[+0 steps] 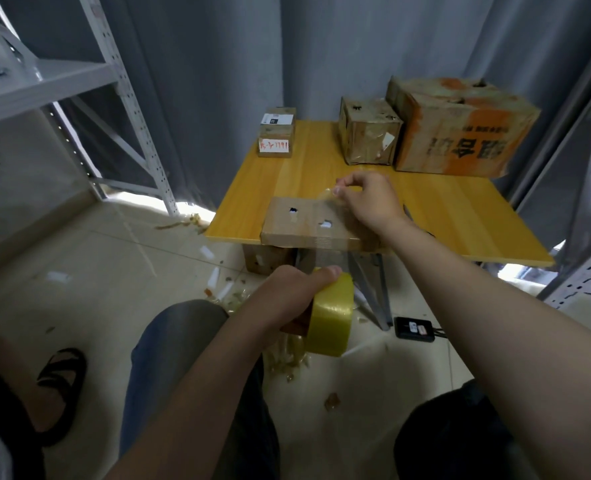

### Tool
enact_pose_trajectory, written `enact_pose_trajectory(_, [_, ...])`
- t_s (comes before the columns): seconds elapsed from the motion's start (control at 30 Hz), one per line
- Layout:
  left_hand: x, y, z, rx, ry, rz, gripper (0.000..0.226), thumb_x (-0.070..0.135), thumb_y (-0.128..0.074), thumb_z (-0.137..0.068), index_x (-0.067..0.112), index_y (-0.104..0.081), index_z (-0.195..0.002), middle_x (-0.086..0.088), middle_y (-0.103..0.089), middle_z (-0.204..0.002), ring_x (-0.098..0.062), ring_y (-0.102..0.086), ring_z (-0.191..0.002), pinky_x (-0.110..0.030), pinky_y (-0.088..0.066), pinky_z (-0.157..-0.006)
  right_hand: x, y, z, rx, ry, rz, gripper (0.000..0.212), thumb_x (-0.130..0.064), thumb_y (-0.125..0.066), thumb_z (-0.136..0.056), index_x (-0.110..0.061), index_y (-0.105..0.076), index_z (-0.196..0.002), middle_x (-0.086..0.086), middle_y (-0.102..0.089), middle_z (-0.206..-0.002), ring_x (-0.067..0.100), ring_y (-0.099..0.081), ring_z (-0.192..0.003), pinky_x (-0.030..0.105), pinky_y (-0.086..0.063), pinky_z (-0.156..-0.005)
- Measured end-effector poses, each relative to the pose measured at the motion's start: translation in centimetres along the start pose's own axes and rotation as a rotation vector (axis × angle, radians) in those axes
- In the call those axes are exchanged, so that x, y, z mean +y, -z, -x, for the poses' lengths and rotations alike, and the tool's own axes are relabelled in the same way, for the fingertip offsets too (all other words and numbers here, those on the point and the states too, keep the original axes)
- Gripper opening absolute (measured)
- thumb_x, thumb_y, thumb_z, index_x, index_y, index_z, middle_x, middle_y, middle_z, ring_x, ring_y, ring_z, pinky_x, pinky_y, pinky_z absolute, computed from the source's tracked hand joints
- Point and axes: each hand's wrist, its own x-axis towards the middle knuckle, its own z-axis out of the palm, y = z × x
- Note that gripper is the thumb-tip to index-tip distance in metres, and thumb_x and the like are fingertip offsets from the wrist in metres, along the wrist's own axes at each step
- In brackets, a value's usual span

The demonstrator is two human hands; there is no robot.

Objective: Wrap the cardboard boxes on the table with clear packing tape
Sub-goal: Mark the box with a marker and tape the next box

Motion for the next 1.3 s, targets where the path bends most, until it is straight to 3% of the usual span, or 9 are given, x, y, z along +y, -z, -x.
enact_pose_trajectory(0.17, [1.2,0.9,-0.7,-0.001,-0.008,-0.006,0.089,0.077,-0.072,-0.051,0.012,-0.07,-0.112,-0.015,-0.078,-0.103,-0.033,-0.077,-0.093,-0.056,-0.061,-0.089,-1.2,0.4,-1.4,0.014,-0.056,0.058,0.021,-0.039,-0.076,-0.091,-0.037,-0.068,-0.072,-0.011,-0.074,-0.097,0.015,-0.063,-0.11,0.045,-0.052,-0.1])
enact_pose_trajectory(0.27, [1.7,1.1,-1.5,-0.015,0.003,-0.019,0.077,0.07,-0.073,-0.066,0.009,-0.071,-0.113,-0.016,-0.078,-0.102,-0.033,-0.077,-0.093,-0.055,-0.062,-0.088,-1.0,0.1,-2.1,-0.022,-0.129,0.045,0.015,-0.039,-0.077,-0.091,-0.033,-0.073,-0.077,-0.013,-0.073,-0.09,0.013,-0.066,-0.098,0.046,-0.054,-0.096])
enact_pose_trajectory(0.4, [1.5,1.0,-2.8,0.019,0.024,-0.04,0.051,0.057,-0.07,-0.091,0.01,-0.067,-0.111,-0.015,-0.075,-0.104,-0.031,-0.074,-0.093,-0.045,-0.063,-0.084,-0.6,-0.6,-2.7,-0.02,-0.191,0.023,0.014,-0.039,-0.078,-0.09,-0.032,-0.074,-0.079,-0.014,-0.072,-0.089,0.014,-0.066,-0.097,0.047,-0.054,-0.096])
enact_pose_trajectory(0.77, [-0.5,0.8,-5.4,0.006,0.073,0.017,0.057,0.057,-0.07,-0.091,0.007,-0.066,-0.117,-0.014,-0.073,-0.104,-0.029,-0.073,-0.092,-0.037,-0.06,-0.074,1.1,-2.7,-3.2,-0.065,-0.234,0.094,0.018,-0.045,-0.079,-0.086,-0.032,-0.076,-0.073,-0.017,-0.073,-0.083,0.014,-0.068,-0.093,0.051,-0.054,-0.096])
enact_pose_trajectory(0.9, [-1.2,0.7,-6.4,-0.009,0.099,0.038,0.065,0.058,-0.071,-0.089,0.006,-0.061,-0.127,-0.015,-0.071,-0.112,-0.03,-0.072,-0.097,-0.037,-0.059,-0.073,0.9,-2.7,-2.3,-0.042,-0.173,0.245,0.017,-0.05,-0.07,-0.092,-0.036,-0.074,-0.085,-0.012,-0.073,-0.103,0.021,-0.059,-0.114,0.054,-0.037,-0.108])
enact_pose_trajectory(1.0, [-1.3,0.7,-6.9,-0.011,0.112,0.052,0.066,0.058,-0.072,-0.088,0.007,-0.06,-0.127,-0.015,-0.069,-0.115,-0.031,-0.071,-0.099,-0.039,-0.06,-0.076,0.1,-2.7,-1.9,-0.049,-0.093,0.397,0.022,-0.043,-0.063,-0.1,-0.028,-0.073,-0.111,-0.002,-0.065,-0.134,0.031,-0.047,-0.132,0.053,-0.029,-0.109])
enact_pose_trajectory(1.1, [-1.3,0.7,-7.3,-0.012,0.11,0.039,0.062,0.058,-0.072,-0.088,0.007,-0.064,-0.123,-0.015,-0.071,-0.111,-0.03,-0.072,-0.096,-0.039,-0.061,-0.075,-0.1,-2.9,-1.7,-0.073,-0.012,0.467,0.044,-0.037,-0.061,-0.102,-0.021,-0.053,-0.143,0.002,-0.045,-0.156,0.036,-0.037,-0.14,0.058,-0.029,-0.113])
enact_pose_trajectory(1.17, [-1.4,0.7,-7.5,-0.014,0.117,0.036,0.063,0.059,-0.071,-0.088,0.007,-0.064,-0.123,-0.016,-0.072,-0.111,-0.031,-0.072,-0.096,-0.042,-0.062,-0.078,0.0,-2.9,-1.6,-0.045,0.058,0.414,0.049,-0.032,-0.065,-0.1,-0.024,-0.052,-0.146,0.002,-0.046,-0.152,0.035,-0.037,-0.138,0.054,-0.035,-0.114])
enact_pose_trajectory(1.3, [-1.4,0.4,-8.0,-0.012,0.112,0.064,0.061,0.062,-0.063,-0.094,0.008,-0.063,-0.122,-0.016,-0.073,-0.11,-0.032,-0.073,-0.097,-0.046,-0.062,-0.085,-0.4,-3.3,-1.2,-0.044,0.265,0.423,0.021,-0.029,-0.065,-0.099,-0.023,-0.074,-0.117,-0.002,-0.07,-0.119,0.026,-0.056,-0.113,0.042,-0.049,-0.095])
